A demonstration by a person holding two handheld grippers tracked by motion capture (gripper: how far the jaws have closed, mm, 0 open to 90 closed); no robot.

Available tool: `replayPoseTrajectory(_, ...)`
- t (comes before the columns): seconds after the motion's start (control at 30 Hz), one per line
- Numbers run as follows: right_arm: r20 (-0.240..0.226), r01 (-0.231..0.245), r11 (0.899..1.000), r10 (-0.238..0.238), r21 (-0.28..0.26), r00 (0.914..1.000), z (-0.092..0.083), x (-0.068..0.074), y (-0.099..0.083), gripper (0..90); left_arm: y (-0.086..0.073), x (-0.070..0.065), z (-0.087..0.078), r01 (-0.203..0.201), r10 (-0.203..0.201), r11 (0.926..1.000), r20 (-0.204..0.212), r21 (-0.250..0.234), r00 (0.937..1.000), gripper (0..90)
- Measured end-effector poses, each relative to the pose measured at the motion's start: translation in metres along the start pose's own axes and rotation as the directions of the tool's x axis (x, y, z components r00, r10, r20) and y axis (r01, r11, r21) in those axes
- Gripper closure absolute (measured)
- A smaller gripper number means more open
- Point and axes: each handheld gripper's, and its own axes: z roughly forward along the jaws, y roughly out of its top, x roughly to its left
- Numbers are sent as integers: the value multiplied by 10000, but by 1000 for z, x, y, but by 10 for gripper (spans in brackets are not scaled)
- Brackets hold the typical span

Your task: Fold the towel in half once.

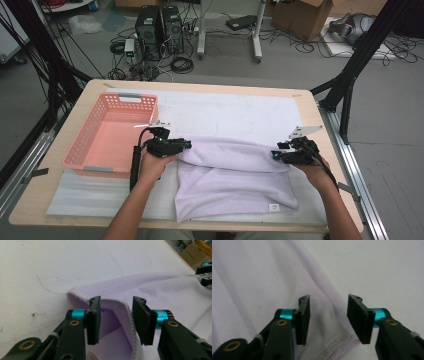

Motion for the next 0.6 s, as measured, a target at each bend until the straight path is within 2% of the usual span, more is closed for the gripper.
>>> replayPoseTrajectory(0.03, -1, 177, 9996, -177, 240, 9998, 3, 2, 0, 656, 0, -1, 2, -140, 140, 9999, 38, 102, 9999, 645)
replayPoseTrajectory(0.07, 25, 207, 9990, -208, 409, 9998, 5, 3, 0, 774, -1, -3, 3, -335, 335, 9993, 14, 137, 9994, 748)
replayPoseTrajectory(0.1, -54, 299, 9984, -297, 472, 9995, 5, 4, 1, 848, -1, -4, 4, -570, 571, 9983, -77, 124, 9983, 869)
replayPoseTrajectory(0.2, 62, 211, 9996, -212, 169, 9998, -1, 4, 1, 858, 0, -5, 1, -715, 711, 9969, -144, -337, 9974, 875)
replayPoseTrajectory(0.3, 67, -109, 9991, 111, -411, 9999, -10, -2, 0, 863, 4, -1, -7, -410, 424, 9937, 107, -1044, 9990, 875)
replayPoseTrajectory(0.37, 148, -367, 9948, 383, -951, 9992, -17, -7, 0, 865, 8, 2, -12, -212, 227, 9888, 88, -1477, 9997, 875)
replayPoseTrajectory(0.4, 217, -510, 9921, 539, -1147, 9983, -19, -9, 0, 866, 10, 2, -14, -238, 246, 9872, 33, -1580, 9997, 875)
replayPoseTrajectory(0.43, 308, -532, 9910, 574, -1230, 9979, -20, -11, 0, 867, 13, 3, -16, -244, 244, 9809, -23, -1929, 9997, 876)
replayPoseTrajectory(0.47, 451, -626, 9873, 699, -1459, 9965, -22, -14, 0, 867, 15, 4, -16, -53, 60, 9759, 24, -2183, 10000, 876)
replayPoseTrajectory(0.53, 523, -949, 9776, 1064, -1879, 9929, -23, -22, 1, 868, 23, 6, -16, -71, 70, 9706, -13, -2404, 10000, 877)
replayPoseTrajectory(0.6, 715, -1129, 9670, 1323, -2285, 9886, -24, -30, 5, 868, 32, 7, -12, -7, -2, 9594, -32, -2821, 10000, 876)
